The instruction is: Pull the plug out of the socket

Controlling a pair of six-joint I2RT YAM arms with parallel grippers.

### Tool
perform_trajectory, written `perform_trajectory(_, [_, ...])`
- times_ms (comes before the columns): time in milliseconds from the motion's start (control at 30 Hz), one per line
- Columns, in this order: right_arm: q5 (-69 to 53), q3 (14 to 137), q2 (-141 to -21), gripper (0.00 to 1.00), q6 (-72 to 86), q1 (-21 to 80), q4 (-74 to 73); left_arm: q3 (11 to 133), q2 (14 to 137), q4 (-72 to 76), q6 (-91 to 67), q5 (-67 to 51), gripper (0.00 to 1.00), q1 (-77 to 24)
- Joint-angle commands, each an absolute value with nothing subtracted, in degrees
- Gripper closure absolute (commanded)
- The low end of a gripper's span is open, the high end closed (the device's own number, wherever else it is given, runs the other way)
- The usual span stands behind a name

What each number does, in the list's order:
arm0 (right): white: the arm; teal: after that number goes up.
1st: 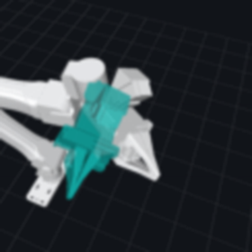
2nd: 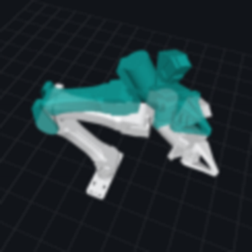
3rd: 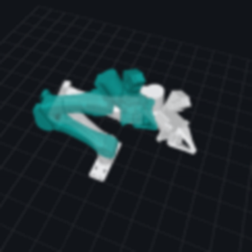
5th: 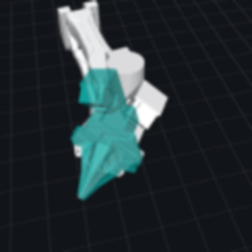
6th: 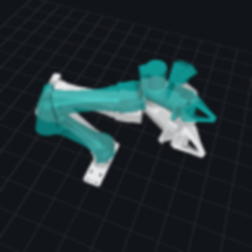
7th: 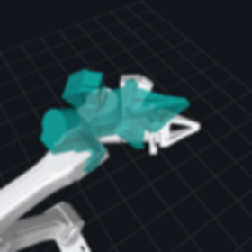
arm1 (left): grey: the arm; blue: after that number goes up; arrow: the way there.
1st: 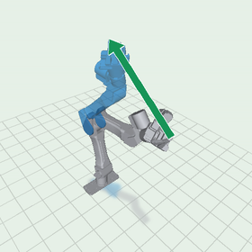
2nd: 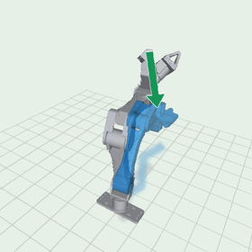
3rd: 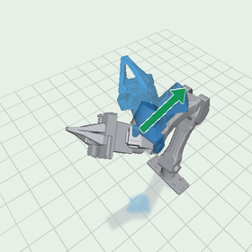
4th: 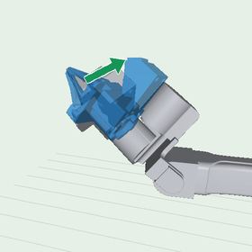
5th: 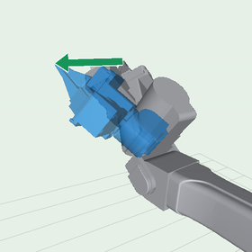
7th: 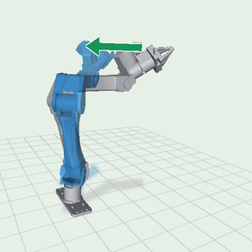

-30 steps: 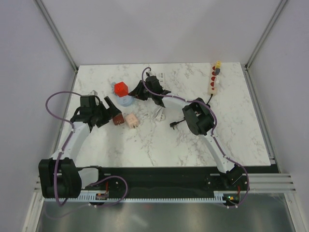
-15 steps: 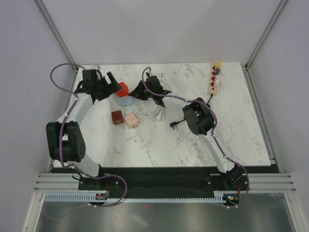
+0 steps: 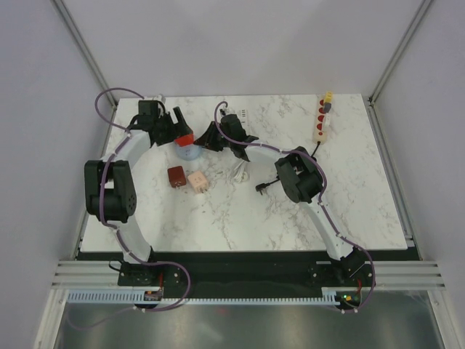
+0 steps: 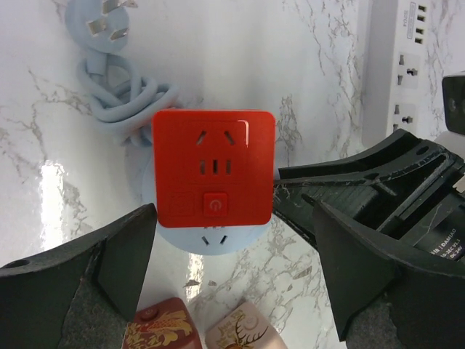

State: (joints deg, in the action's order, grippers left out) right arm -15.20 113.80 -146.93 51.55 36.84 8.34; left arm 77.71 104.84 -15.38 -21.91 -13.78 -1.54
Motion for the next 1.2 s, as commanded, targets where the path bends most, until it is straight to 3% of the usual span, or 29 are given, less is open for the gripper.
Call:
perform_trajectory(0, [-12.04,111.18,-150.47,1.00,45.17,36.65,-3.34,80.77,106.52,-12.66,-19.07,-13.62,0.05,-2.72])
perform_trajectory(300, [-12.39,110.92,-150.29,1.00,45.35,36.74,-3.34,82.35,109.68,-12.74,-19.60,-13.53,0.14,-2.90])
perform_trajectory(567, [-12.31,110.92,-150.29,1.00,45.35,36.74,-3.43,83.23,110.92,-13.71,-19.42,-13.09,0.11,-2.99])
perform_trajectory(667, [-12.22,110.92,-150.29,1.00,45.44,36.74,-3.52,83.50,111.88,-13.71,-19.77,-13.62,0.15,-2.99])
perform_trajectory(867, [-12.13,110.92,-150.21,1.00,45.53,36.83,-3.69,83.67,112.85,-13.62,-20.13,-14.68,0.38,-2.99])
perform_trajectory(967, [-12.13,110.92,-150.29,1.00,45.53,36.83,-3.78,83.58,112.94,-13.88,-20.21,-14.68,0.55,-2.99])
perform_trajectory(1067, [-11.78,110.92,-150.29,1.00,45.79,36.83,-3.78,83.67,112.94,-14.59,-20.65,-15.29,0.81,-2.90])
perform_trajectory(1100, [-11.78,110.92,-150.29,1.00,45.79,36.83,-3.87,83.93,112.94,-15.37,-21.35,-15.64,0.94,-2.99])
perform_trajectory(1167, [-11.25,110.83,-150.12,1.00,46.32,36.91,-3.78,84.20,112.42,-15.82,-22.06,-17.40,0.98,-2.90])
